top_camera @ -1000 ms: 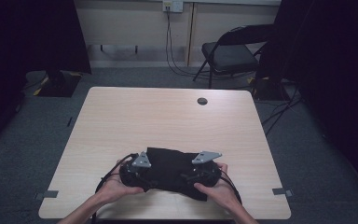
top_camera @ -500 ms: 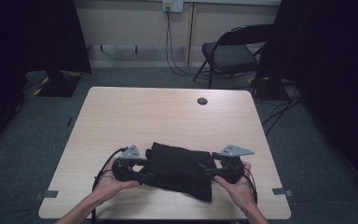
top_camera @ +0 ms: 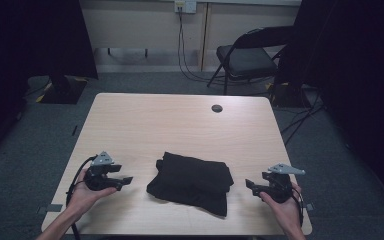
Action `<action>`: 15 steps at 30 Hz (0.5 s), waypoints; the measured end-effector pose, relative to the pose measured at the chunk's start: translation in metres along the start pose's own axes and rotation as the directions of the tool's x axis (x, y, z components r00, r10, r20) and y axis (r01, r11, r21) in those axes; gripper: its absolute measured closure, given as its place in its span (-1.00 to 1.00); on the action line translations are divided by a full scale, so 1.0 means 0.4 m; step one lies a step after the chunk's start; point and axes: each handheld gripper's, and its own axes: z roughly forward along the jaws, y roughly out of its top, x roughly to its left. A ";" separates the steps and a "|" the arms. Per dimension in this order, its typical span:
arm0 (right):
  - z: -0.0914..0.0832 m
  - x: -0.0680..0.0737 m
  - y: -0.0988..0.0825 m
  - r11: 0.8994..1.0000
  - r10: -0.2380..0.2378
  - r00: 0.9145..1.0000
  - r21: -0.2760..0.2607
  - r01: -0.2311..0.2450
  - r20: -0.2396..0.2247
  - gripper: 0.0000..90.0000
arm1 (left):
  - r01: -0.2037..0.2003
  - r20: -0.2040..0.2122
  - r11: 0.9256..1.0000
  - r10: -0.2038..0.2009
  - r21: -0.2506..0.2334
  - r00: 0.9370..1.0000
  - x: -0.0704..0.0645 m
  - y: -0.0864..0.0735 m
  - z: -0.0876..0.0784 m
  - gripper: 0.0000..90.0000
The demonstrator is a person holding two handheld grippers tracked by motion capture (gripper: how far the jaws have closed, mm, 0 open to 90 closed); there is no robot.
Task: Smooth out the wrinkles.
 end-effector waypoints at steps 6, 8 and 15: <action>0.028 -0.039 -0.039 0.996 0.012 0.997 0.087 -0.019 0.077 -0.54 | 0.066 -0.061 0.998 -0.065 0.022 0.996 0.049 -0.034 0.004 -0.39; 0.038 -0.042 -0.046 0.995 0.009 0.995 0.099 -0.018 0.099 -0.59 | 0.023 -0.097 0.999 -0.019 0.043 0.995 0.049 -0.050 0.019 -0.42; 0.058 -0.028 -0.064 0.999 -0.032 0.988 0.035 0.027 0.151 -0.73 | 0.014 -0.120 1.000 -0.018 -0.028 0.993 0.043 -0.064 0.039 -0.71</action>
